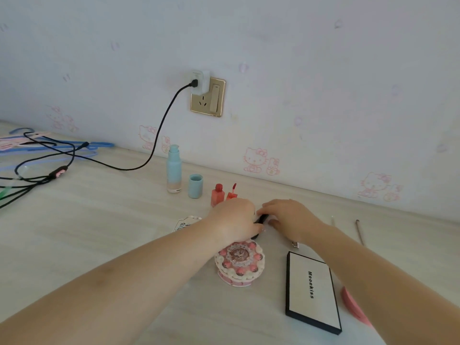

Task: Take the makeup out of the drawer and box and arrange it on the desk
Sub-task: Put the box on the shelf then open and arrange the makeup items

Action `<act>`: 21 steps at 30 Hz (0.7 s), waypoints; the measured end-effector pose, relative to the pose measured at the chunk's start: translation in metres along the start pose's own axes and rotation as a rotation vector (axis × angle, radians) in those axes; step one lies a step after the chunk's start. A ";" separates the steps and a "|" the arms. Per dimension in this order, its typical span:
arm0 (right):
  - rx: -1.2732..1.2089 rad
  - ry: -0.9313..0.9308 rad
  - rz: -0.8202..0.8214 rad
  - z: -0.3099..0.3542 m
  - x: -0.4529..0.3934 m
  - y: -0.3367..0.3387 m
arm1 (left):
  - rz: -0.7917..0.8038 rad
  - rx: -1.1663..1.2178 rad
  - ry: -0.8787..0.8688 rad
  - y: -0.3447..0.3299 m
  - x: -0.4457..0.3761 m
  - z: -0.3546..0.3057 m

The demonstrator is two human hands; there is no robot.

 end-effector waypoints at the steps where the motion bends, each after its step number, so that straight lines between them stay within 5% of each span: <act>1: 0.022 0.003 -0.014 0.000 0.002 0.000 | 0.005 -0.016 -0.002 -0.003 -0.002 -0.001; 6: 0.073 -0.013 -0.092 -0.003 0.013 0.008 | -0.002 -0.019 -0.017 -0.007 -0.004 0.002; 15: -0.287 -0.036 -0.260 0.020 0.049 0.051 | -0.277 0.208 -0.245 0.040 0.043 0.016; 21: -0.405 0.017 -0.190 0.092 0.039 0.055 | -0.324 0.216 -0.210 0.057 0.085 0.080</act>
Point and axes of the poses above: each hand's wrist, its own x-axis away from the middle knuckle, its own y-axis out of the back of the hand, z = x × y, the point moved 8 cm from there along -x, towards the middle knuckle, and after that the axes turned 2 degrees about -y, right-handed, at the moved point
